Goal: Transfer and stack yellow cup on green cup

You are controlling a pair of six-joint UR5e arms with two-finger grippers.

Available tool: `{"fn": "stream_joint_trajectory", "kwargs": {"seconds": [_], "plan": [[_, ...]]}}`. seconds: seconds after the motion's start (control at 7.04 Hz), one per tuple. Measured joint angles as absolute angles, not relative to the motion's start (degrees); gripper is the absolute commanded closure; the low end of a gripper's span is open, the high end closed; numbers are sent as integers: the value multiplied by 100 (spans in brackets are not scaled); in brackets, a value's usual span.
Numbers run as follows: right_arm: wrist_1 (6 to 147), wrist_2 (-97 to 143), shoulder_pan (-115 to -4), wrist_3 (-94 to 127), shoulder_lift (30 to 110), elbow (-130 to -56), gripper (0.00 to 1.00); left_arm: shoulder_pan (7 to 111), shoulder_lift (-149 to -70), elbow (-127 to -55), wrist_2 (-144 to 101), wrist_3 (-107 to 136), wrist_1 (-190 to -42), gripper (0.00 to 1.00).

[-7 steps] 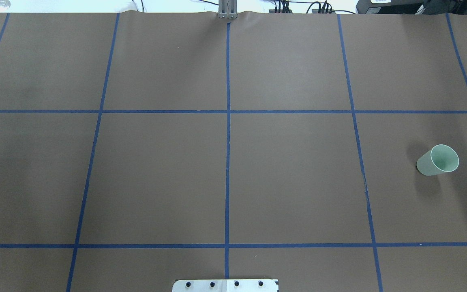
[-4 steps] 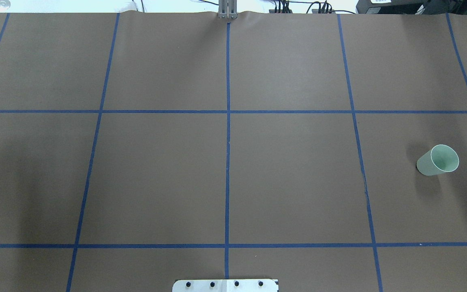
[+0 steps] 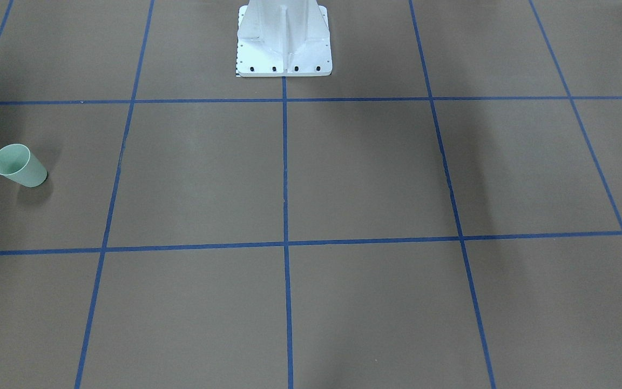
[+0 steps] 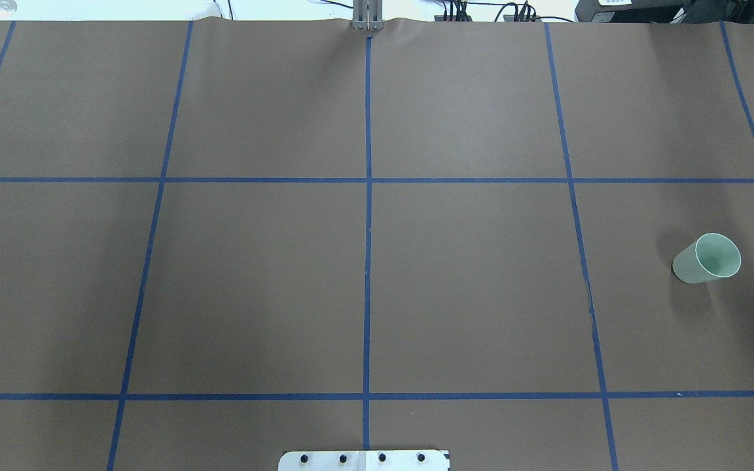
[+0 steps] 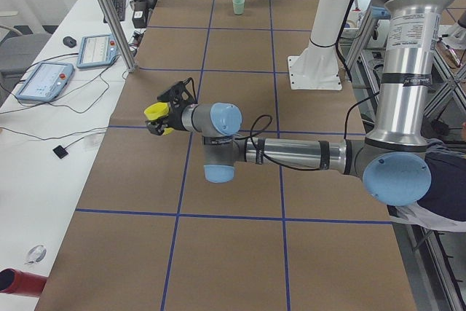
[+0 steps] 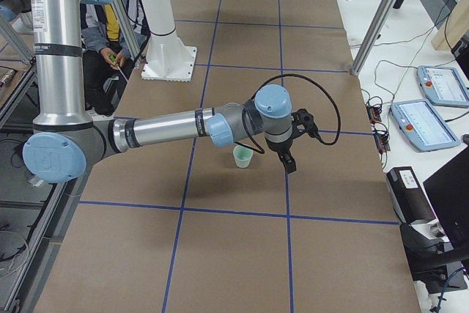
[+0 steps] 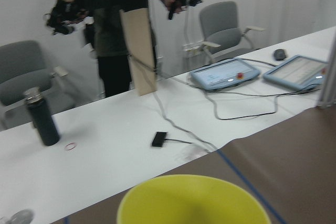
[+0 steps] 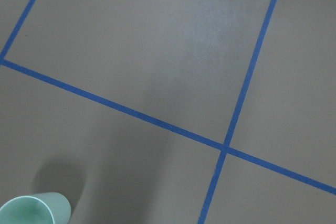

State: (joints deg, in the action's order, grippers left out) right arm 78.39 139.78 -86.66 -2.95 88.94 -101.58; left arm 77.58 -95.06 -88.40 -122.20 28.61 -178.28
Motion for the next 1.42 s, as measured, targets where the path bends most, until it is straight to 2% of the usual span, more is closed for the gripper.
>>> {"fn": "stream_joint_trajectory", "kwargs": {"seconds": [0.28, 0.71, 1.14, 1.42], "plan": [[7825, 14530, -8423, 598, 8376, -10189, 0, 6995, -10144, -8845, -12967, 2587, -18222, 79], [7812, 14623, -7520, 3185, 6918, -10257, 0, 5604, -11004, -8725, -13285, 2104, -18314, 78], [7813, 13879, -6164, 5319, 5568, -10285, 0, 5227, -11381, -8406, -13153, 2083, -18291, 76], [7520, 13439, -5293, 6003, 5114, -10269, 0, 4962, -11501, -8343, -12898, 2089, -18311, 76]]}}
